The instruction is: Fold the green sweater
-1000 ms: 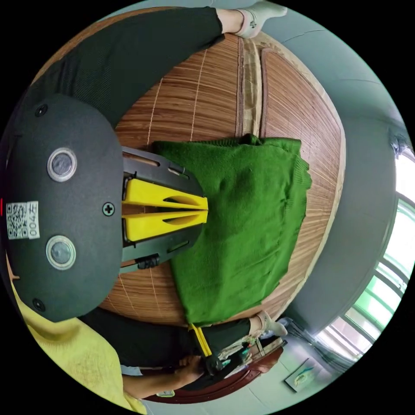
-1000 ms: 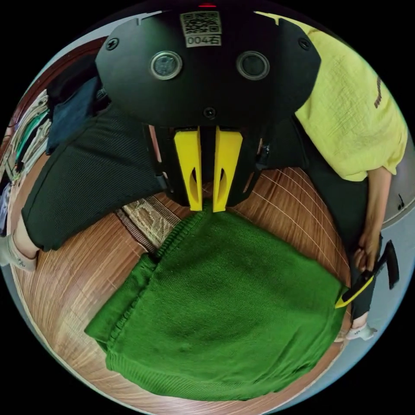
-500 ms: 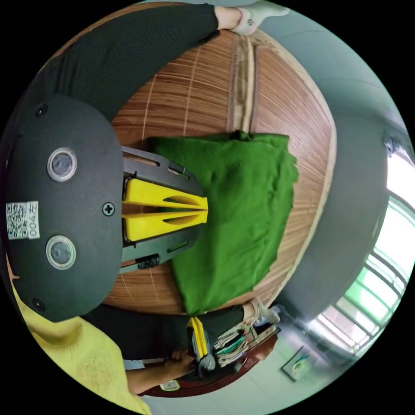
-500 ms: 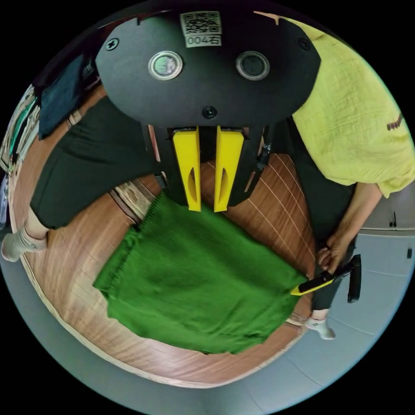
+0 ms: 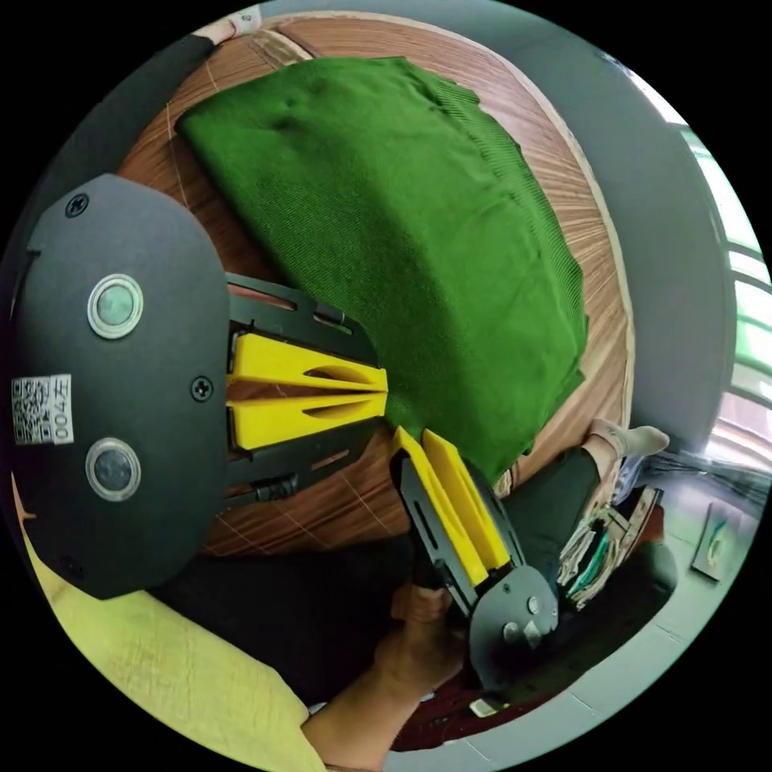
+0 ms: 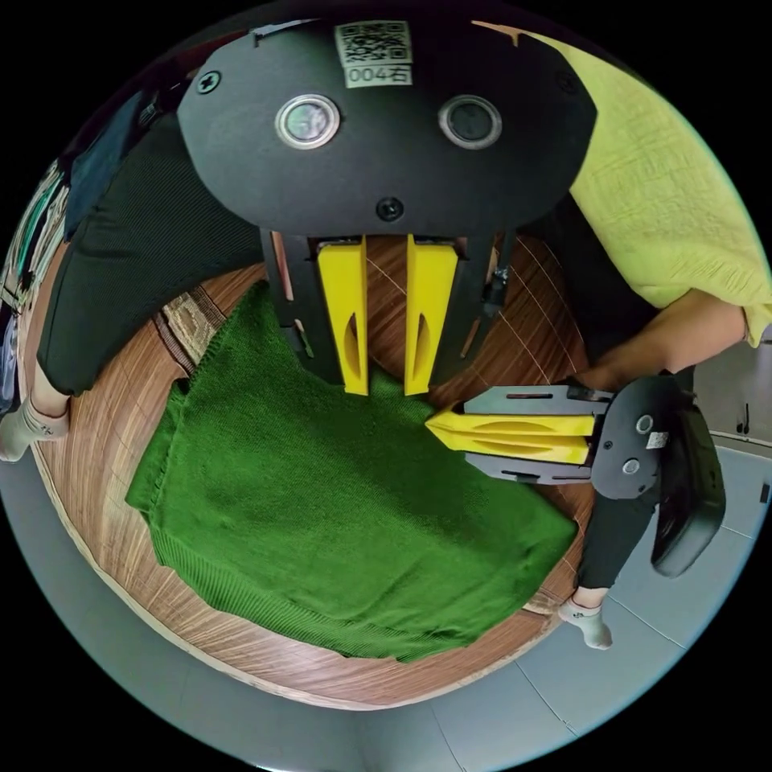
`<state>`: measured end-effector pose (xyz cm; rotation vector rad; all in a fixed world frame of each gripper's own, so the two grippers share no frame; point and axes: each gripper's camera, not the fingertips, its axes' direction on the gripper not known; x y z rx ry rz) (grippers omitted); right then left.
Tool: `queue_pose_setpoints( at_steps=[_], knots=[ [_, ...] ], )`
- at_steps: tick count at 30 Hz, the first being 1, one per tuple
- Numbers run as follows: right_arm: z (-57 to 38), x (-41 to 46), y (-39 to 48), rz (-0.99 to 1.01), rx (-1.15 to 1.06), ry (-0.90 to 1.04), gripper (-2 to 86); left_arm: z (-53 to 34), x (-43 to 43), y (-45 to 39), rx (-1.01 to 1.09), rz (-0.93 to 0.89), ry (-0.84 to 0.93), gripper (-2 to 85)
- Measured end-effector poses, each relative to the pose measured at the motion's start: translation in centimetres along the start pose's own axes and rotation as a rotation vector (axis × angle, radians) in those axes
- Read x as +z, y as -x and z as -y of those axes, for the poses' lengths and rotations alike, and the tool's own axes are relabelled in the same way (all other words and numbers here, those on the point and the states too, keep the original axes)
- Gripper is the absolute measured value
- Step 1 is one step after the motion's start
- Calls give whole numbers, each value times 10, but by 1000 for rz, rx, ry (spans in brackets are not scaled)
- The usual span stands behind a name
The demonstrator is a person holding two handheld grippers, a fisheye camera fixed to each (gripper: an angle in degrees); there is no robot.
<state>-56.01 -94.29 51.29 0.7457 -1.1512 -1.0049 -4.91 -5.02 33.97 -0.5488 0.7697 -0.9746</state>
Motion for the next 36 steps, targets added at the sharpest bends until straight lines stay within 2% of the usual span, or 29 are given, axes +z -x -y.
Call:
queue_pose_setpoints(
  at_steps=[10,16,23,27,29,34,36],
  knots=[
    [-12,23,23,-81,-12,-19,87,-5,-1,10,-84,-67,-54,4],
    [-31,12,42,-97,-21,-217,107,-4,-9,11,-99,-77,-85,3],
    [-16,54,41,-111,-12,-101,105,-6,-41,21,-145,-52,-154,2],
    [-21,58,40,-102,-6,-126,105,-14,-49,40,-227,-8,-165,3],
    [-20,61,38,-90,-1,-124,106,-14,-35,50,-240,5,-78,5],
    [-21,64,36,-75,4,-131,106,-10,-38,68,-310,-72,-121,16],
    [-21,65,35,-69,6,-137,106,-4,-51,72,-321,-12,-119,26]
  ],
)
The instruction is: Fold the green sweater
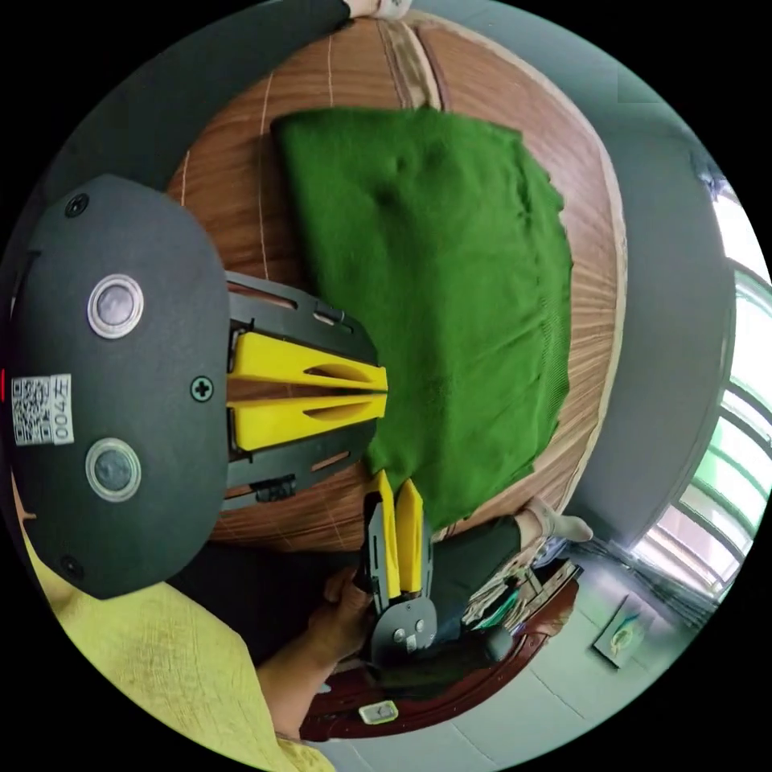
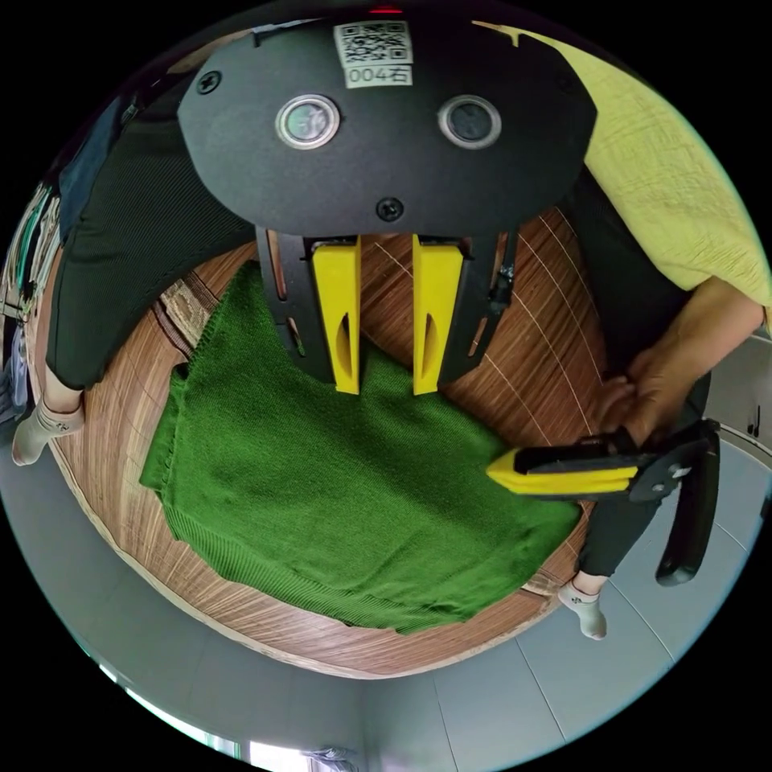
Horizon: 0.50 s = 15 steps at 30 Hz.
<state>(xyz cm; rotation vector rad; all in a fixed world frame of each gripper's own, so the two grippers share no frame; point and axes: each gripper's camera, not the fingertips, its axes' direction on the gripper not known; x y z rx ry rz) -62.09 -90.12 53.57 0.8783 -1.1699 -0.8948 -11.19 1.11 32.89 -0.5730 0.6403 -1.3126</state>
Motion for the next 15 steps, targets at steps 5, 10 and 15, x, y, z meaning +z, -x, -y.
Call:
queue_pose_setpoints(
  at_steps=[5,10,15],
  knots=[
    [1,3,-5,21,13,-8,103,19,-79,60,-100,143,-118,59],
    [2,5,-8,26,23,-12,101,49,-103,113,-10,154,154,68],
    [4,7,-9,22,23,-13,97,69,-80,132,89,183,456,70]
  ],
)
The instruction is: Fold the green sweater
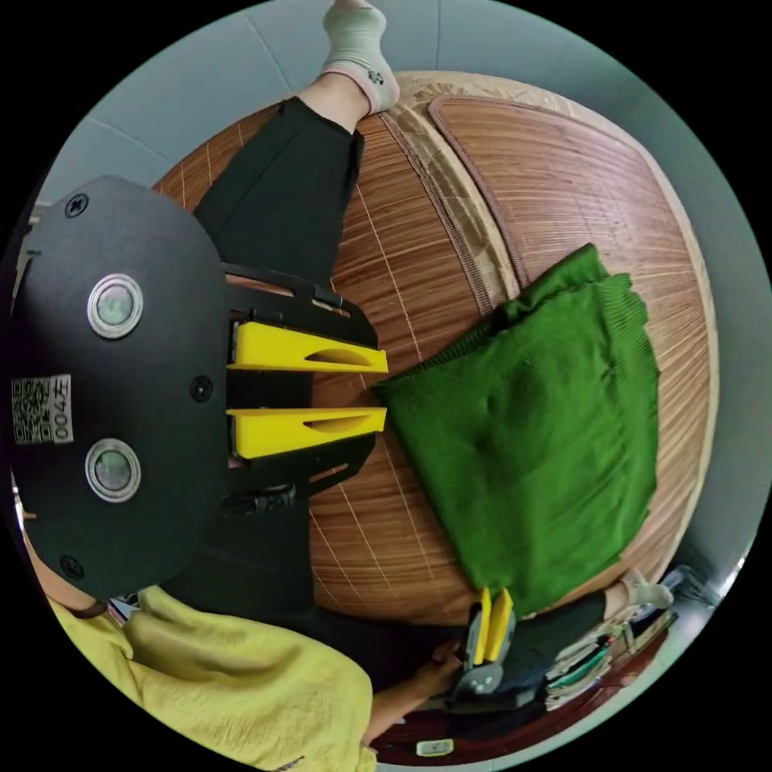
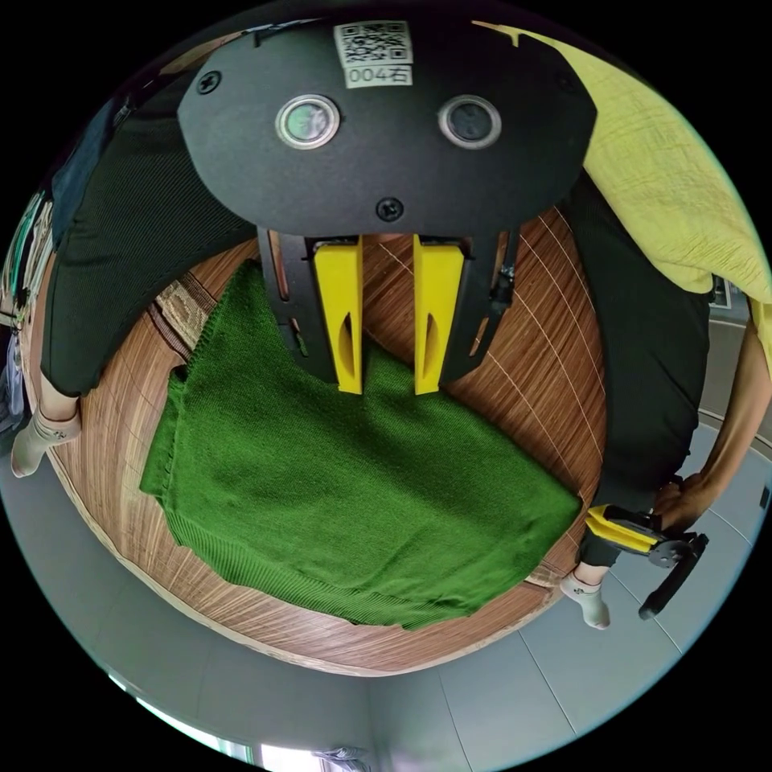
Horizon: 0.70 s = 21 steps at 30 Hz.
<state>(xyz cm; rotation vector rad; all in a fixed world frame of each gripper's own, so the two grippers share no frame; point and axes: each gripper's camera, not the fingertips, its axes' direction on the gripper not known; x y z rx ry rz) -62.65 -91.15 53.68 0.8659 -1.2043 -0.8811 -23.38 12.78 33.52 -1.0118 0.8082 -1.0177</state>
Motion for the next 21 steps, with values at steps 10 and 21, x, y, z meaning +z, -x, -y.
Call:
queue_pose_setpoints(
  at_steps=[10,21],
  knots=[
    [0,1,-6,-8,25,-33,92,43,8,-15,84,53,70,48],
    [7,-1,-27,50,37,-1,92,57,19,-25,63,195,172,14]
  ],
)
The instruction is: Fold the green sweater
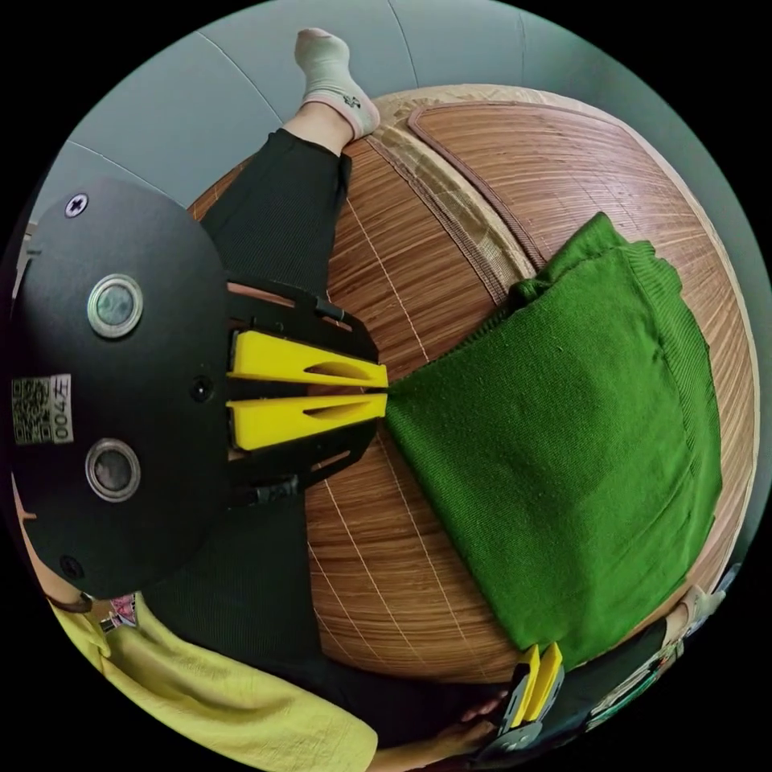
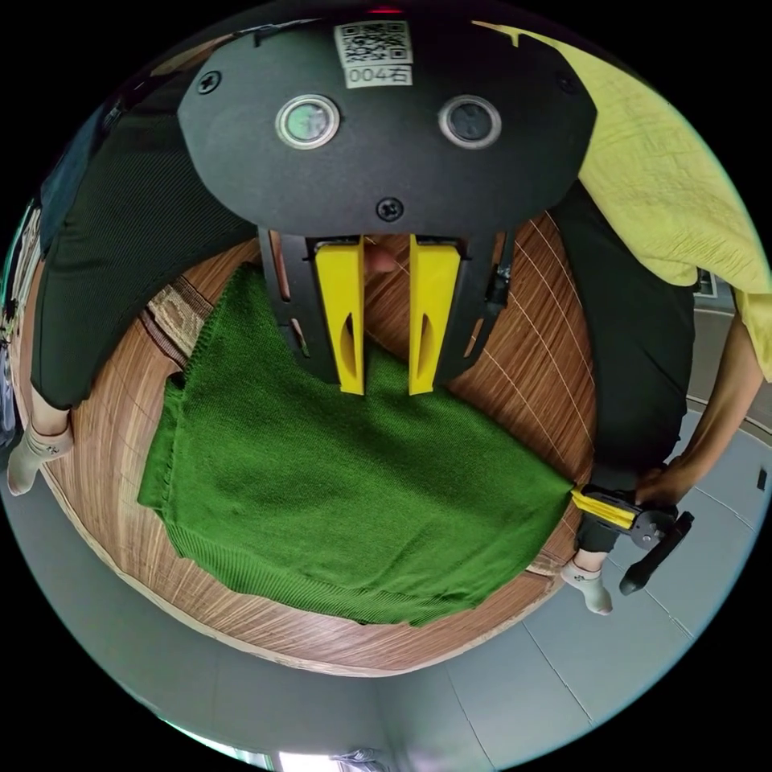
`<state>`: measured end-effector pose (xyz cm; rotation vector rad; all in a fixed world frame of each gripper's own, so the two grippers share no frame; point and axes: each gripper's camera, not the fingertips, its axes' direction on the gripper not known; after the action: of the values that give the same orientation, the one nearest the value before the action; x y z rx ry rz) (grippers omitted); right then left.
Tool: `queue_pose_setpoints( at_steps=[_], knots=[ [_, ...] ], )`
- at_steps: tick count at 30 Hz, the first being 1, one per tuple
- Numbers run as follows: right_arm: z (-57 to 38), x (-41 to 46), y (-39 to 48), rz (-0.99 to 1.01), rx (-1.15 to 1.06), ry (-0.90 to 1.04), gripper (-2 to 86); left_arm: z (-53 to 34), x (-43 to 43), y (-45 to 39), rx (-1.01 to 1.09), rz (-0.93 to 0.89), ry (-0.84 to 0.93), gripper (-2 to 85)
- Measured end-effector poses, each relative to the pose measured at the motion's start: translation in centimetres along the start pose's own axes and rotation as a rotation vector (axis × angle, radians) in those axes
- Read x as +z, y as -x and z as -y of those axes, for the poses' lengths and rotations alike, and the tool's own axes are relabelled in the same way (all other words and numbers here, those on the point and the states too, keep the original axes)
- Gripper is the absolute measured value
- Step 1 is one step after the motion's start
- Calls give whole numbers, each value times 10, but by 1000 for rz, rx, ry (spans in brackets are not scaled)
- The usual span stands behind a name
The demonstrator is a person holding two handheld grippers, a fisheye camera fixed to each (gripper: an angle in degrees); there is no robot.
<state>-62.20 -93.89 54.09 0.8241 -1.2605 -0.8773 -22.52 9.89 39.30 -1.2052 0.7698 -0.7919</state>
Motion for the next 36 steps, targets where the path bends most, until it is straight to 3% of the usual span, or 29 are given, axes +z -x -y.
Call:
queue_pose_setpoints(
  at_steps=[6,16,22,25,31,36],
  knots=[
    [2,-1,-8,3,15,4,91,-20,-16,15,-52,-66,-40,13],
    [2,-2,-24,9,49,6,99,1,-62,15,-199,-63,-403,64],
    [-3,-5,-40,151,-9,6,168,28,-20,36,-336,-17,-330,60],
    [-5,-5,-42,190,-53,15,187,13,-9,52,-391,-97,-370,47],
    [-6,-1,-38,108,-78,35,178,-4,-6,54,-346,-137,-391,66],
    [-11,-1,-48,152,-46,17,174,-34,-25,21,-307,-164,-473,86]
  ],
)
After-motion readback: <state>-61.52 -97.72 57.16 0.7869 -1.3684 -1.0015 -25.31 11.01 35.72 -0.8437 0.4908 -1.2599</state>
